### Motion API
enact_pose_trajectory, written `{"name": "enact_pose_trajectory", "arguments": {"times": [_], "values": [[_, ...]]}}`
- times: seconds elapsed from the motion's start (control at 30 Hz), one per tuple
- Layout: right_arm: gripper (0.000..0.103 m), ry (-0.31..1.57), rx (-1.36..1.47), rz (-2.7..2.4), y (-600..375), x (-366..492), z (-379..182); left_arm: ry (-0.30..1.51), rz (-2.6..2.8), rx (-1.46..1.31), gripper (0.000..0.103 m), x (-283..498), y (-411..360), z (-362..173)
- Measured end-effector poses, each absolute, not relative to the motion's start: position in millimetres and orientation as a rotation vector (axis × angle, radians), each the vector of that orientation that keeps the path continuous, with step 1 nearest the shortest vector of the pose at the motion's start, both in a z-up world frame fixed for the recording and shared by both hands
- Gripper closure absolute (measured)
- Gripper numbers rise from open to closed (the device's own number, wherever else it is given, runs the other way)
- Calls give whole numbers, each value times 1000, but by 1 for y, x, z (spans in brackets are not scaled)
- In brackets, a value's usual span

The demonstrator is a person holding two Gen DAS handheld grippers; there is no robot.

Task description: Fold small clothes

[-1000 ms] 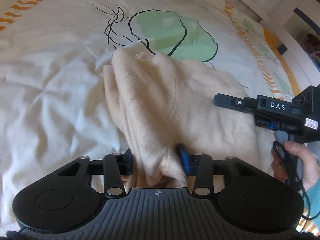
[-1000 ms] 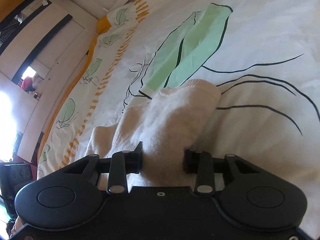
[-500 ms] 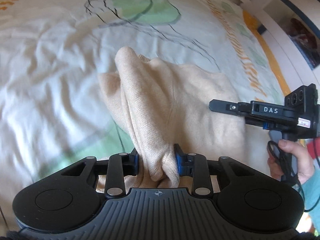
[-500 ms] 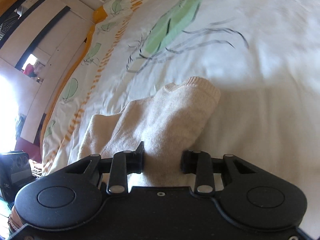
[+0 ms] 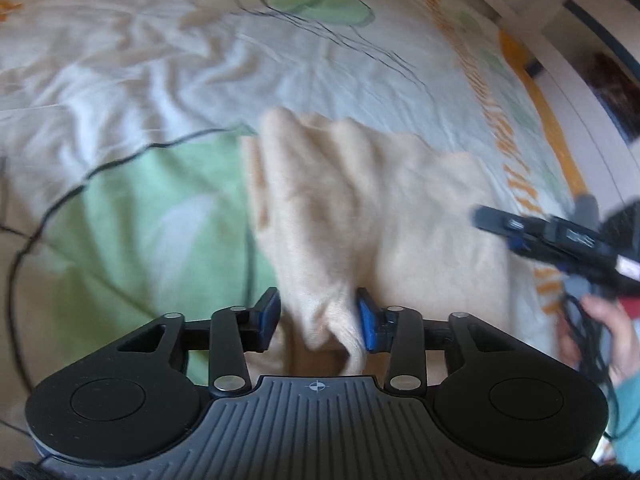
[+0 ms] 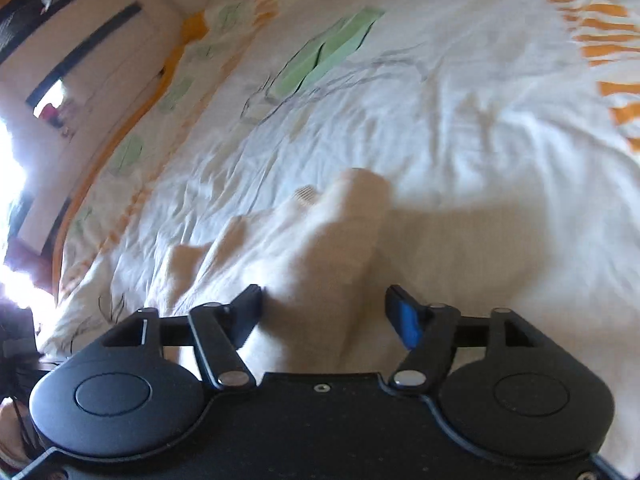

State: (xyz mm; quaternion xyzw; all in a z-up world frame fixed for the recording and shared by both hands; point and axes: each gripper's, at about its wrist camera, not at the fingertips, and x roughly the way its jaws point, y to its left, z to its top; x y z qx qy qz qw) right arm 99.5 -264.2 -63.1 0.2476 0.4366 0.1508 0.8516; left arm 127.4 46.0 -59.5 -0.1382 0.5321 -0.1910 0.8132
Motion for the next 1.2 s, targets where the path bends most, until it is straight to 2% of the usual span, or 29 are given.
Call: {"name": "enact_pose_trajectory", "arguments": {"times": [0.33, 0.47, 0.53, 0.67, 0.9, 1.1, 1.2], "values": [[27, 834, 339, 212, -245, 56, -46, 1060, -322, -180, 53, 115, 41, -57], [15, 893, 159, 146, -223, 64, -67, 1034, -320, -140, 51, 108, 40, -57], [10, 878, 203, 130, -227, 64, -77, 1026, -309, -132, 48, 108, 39, -58], [10, 835, 262, 141, -238, 55, -71, 971, -291, -104, 49, 97, 36, -45], [10, 698, 270, 119, -238, 53, -45, 761, -292, 126, 49, 93, 8, -11], [9, 772, 187, 62, -225, 88, -63, 829, -230, 134, 48, 131, -6, -40], [2, 800, 214, 44, -228, 92, -78, 878, -184, 101, 47, 145, 1, -60]]}}
